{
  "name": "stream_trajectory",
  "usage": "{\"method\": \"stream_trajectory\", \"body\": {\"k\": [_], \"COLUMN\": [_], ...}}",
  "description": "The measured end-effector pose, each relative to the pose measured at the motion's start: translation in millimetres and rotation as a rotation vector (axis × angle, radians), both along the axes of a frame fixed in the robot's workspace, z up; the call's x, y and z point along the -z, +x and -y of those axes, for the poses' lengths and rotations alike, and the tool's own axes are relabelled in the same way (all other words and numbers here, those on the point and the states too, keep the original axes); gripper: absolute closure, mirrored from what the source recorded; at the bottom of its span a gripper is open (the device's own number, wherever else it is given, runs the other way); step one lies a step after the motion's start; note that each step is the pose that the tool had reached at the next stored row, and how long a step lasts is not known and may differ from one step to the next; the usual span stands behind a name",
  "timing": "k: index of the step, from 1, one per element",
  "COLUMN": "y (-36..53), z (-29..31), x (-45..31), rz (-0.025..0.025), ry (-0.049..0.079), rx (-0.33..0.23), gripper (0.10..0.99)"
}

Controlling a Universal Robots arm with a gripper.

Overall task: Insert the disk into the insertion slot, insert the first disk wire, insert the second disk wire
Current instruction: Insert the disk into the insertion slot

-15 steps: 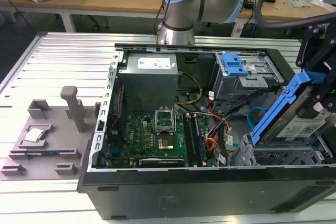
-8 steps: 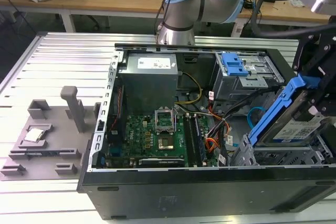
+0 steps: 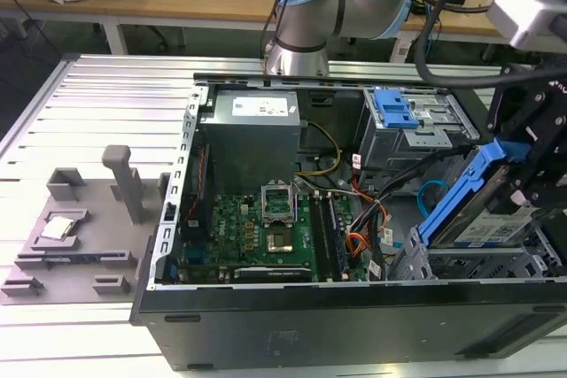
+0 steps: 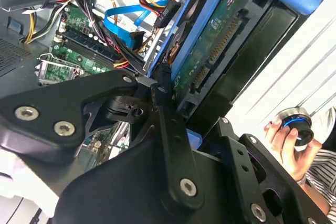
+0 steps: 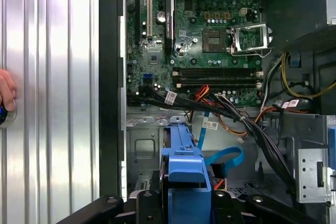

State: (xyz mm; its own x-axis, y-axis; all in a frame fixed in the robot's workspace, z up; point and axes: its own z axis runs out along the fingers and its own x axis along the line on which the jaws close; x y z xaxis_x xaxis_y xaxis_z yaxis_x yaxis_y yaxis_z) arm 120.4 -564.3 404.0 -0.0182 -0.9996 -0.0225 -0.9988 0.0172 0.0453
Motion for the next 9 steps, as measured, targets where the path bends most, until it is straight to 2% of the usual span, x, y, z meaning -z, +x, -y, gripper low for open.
{"method": "stream_trajectory", "body": {"k": [2,5,9], "y": [0.0,0.0,0.0], "z": [0.0,0.0,0.0], "x": [6.2,11.1,12.0], "rz": [-0.0001,-0.0002,-0.0002], "ry": [0.000,0.000,0.000], "rx": [0.000,0.000,0.000], "gripper": [0.725,0.725,0.725]}}
